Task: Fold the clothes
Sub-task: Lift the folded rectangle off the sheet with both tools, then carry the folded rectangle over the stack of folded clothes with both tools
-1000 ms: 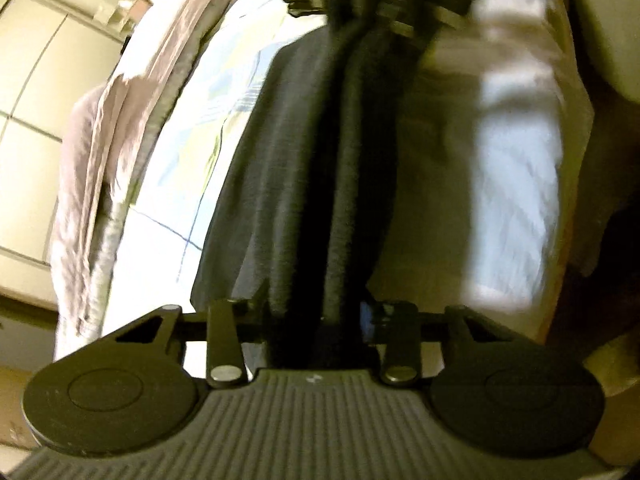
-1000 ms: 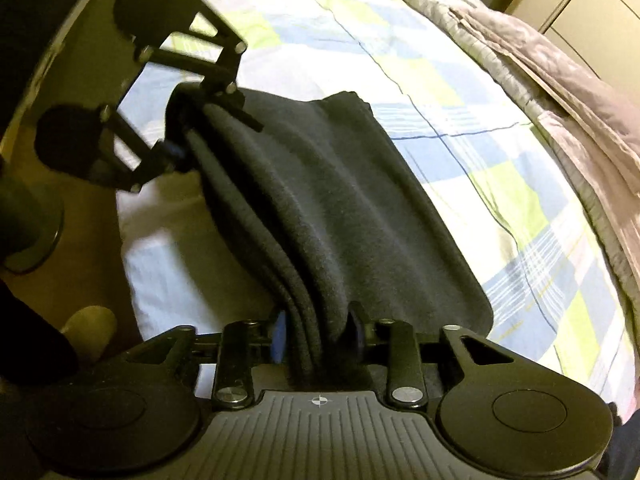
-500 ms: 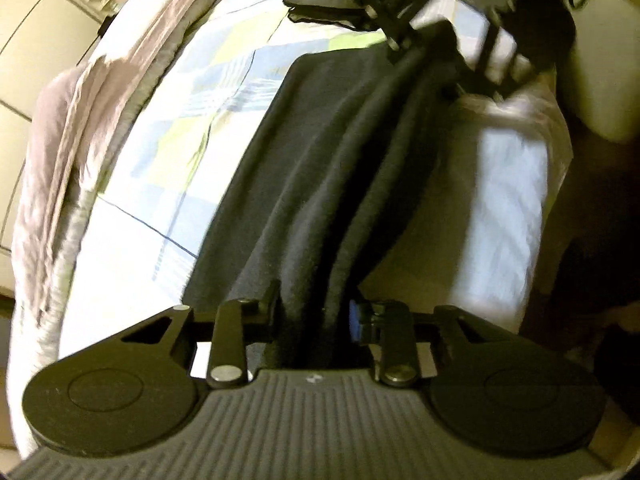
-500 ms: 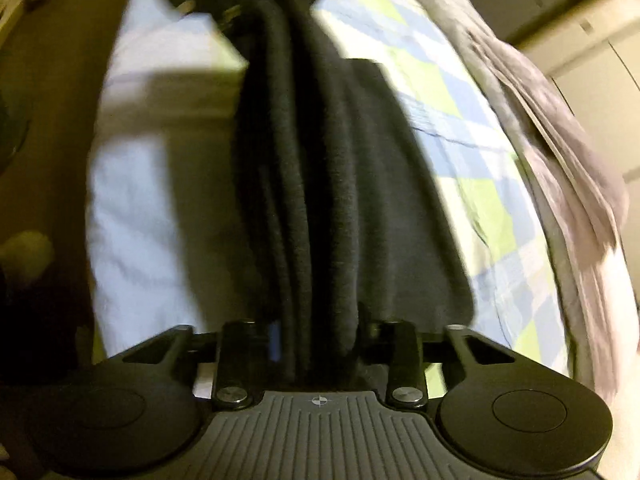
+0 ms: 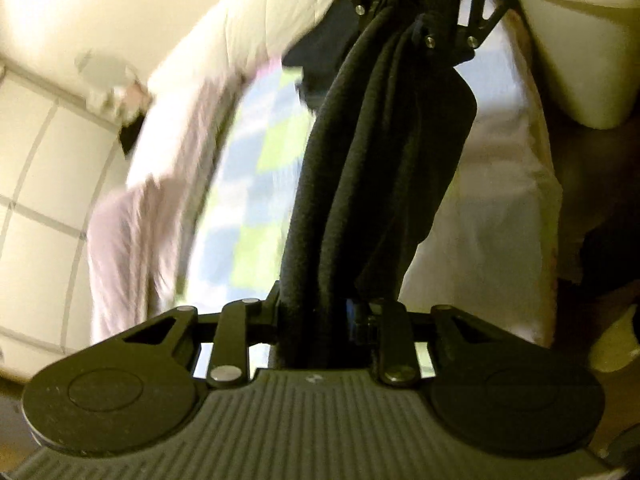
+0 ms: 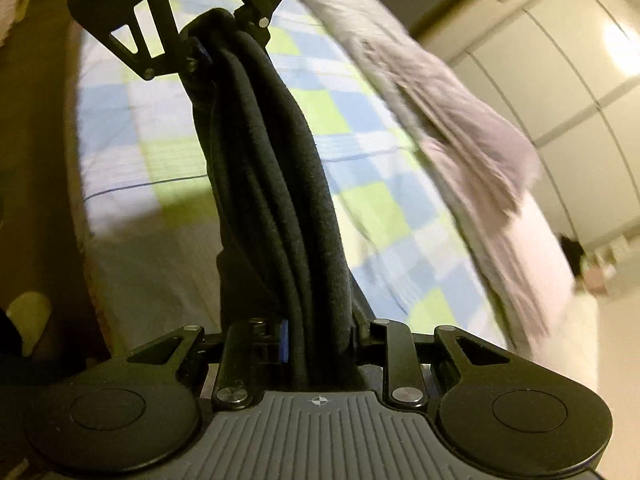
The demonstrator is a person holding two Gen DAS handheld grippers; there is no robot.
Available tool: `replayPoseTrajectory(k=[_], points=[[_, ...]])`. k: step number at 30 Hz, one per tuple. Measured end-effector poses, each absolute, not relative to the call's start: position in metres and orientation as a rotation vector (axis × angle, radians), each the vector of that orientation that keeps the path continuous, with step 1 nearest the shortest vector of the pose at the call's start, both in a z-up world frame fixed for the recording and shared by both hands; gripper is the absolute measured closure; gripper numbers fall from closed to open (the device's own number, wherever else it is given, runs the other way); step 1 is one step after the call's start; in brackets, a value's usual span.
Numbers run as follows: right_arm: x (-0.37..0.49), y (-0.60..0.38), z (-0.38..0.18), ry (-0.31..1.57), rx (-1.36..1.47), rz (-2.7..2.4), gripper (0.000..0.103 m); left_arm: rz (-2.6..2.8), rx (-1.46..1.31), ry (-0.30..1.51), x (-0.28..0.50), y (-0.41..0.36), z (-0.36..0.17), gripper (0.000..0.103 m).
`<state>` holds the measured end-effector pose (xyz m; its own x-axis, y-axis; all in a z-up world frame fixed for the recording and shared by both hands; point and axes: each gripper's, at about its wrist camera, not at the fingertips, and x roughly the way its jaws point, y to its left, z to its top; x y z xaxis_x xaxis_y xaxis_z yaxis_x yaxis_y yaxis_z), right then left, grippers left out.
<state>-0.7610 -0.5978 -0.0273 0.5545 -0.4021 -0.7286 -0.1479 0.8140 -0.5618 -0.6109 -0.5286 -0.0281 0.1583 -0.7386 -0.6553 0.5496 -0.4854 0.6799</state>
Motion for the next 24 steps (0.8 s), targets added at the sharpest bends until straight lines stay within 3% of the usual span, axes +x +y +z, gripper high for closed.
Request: replayPoseTrajectory(k=[12,17,24], points=[[-0.867,-0.717,0.078,0.927,-0.649,-0.615,0.078,-1.643,1.215,-0.66,-0.713,-0.712,0.057,0.078],[-0.919,-0.806,0.072,0.937,-0.698,-0.709,0.077,-1.694,1.219,-0.669,-0.771,-0.802,0.012,0.078],[-0.975,-0.883,-0.055,1.1,-0.603,-0.525,0.076,-1.807,1.508,-0.508,-0.831,-0.854,-0.126,0.074]])
